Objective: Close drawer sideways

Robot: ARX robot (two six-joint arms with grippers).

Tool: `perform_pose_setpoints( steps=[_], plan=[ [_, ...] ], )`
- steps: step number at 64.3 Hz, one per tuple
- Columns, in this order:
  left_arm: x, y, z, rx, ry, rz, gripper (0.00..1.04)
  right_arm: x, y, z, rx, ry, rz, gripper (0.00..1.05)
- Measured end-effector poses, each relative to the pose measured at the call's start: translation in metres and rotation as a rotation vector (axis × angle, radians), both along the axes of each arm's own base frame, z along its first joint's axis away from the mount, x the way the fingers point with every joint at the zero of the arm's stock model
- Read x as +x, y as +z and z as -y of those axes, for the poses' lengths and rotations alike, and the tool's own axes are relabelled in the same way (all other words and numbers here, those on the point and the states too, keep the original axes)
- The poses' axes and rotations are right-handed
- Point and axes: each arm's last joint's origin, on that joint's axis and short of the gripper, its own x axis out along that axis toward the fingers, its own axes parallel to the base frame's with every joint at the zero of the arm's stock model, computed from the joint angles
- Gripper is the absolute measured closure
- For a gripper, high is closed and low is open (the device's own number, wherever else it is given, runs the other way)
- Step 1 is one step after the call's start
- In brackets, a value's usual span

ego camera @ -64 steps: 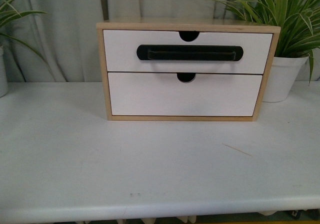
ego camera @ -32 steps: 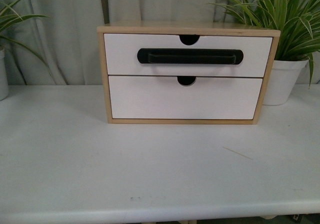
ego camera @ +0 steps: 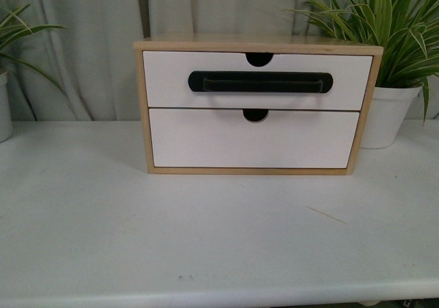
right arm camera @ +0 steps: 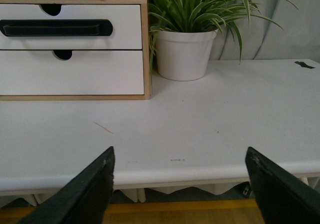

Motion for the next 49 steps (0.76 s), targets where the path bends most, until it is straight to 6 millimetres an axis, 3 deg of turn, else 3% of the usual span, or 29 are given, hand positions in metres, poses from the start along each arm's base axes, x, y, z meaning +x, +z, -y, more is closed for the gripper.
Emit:
perform_pose_setpoints(
  steps=[5,49],
  plan=[
    [0.0,0.0,0.0,0.001,0.0,0.0,0.06,0.0,0.0001,0.0,0.002,0.0,0.0,0.07],
    [0.0,0.0,0.0,0.001,0.0,0.0,0.06,0.0,0.0,0.0,0.002,0.0,0.0,0.09]
  ],
)
